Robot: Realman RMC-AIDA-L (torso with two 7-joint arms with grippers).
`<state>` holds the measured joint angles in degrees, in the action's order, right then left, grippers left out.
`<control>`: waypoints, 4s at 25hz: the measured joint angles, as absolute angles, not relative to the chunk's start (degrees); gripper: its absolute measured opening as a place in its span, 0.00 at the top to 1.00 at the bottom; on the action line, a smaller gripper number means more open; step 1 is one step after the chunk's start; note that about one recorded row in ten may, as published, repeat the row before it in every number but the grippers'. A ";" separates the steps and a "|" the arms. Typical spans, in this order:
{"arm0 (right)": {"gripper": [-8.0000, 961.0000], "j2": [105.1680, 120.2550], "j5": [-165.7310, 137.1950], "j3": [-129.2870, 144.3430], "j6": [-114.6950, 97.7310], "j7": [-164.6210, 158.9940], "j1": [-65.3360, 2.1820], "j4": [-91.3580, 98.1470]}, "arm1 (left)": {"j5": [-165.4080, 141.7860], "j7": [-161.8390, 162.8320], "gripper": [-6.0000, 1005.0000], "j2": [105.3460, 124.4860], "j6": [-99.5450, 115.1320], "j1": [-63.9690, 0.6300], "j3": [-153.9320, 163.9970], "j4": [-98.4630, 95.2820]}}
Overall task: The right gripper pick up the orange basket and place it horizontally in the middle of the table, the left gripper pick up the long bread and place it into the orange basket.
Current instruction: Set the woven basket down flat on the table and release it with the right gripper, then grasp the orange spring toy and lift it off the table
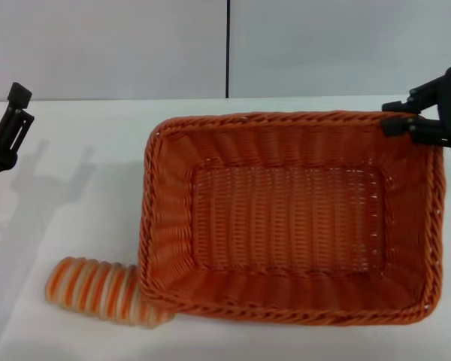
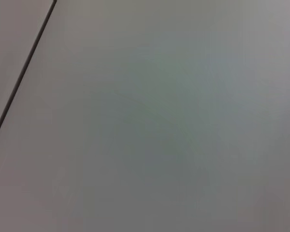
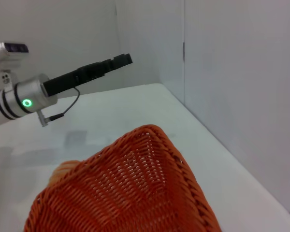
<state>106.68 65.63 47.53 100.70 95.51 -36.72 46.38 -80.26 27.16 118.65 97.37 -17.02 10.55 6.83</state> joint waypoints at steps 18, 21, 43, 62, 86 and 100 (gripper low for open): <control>0.79 112.48 59.78 45.51 92.82 97.17 -36.68 50.16 | -80.24 27.16 0.16 118.65 96.86 -17.09 10.54 6.86; 0.70 113.29 60.38 41.00 92.23 100.07 -35.79 50.17 | -80.24 27.16 0.16 118.65 96.84 -17.20 10.54 6.86; 0.51 116.10 81.93 6.66 91.75 118.56 -18.48 28.62 | -104.45 65.14 0.16 112.46 101.05 -13.69 19.88 -23.22; 0.51 118.14 85.17 -6.61 86.86 124.98 -16.33 20.22 | -116.14 68.45 0.16 109.82 97.91 -8.96 20.03 -23.69; 0.51 118.06 84.29 -4.60 86.21 125.04 -17.69 19.33 | -121.06 68.20 0.19 111.93 93.59 -8.58 21.75 -23.52; 0.51 118.13 84.28 -4.57 86.23 125.04 -17.38 19.34 | -121.54 68.17 0.20 112.04 93.60 -8.56 21.59 -23.60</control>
<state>118.13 84.28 -4.57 86.23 125.04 -17.38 19.34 -121.54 68.17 112.04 93.60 -8.56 21.59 -23.60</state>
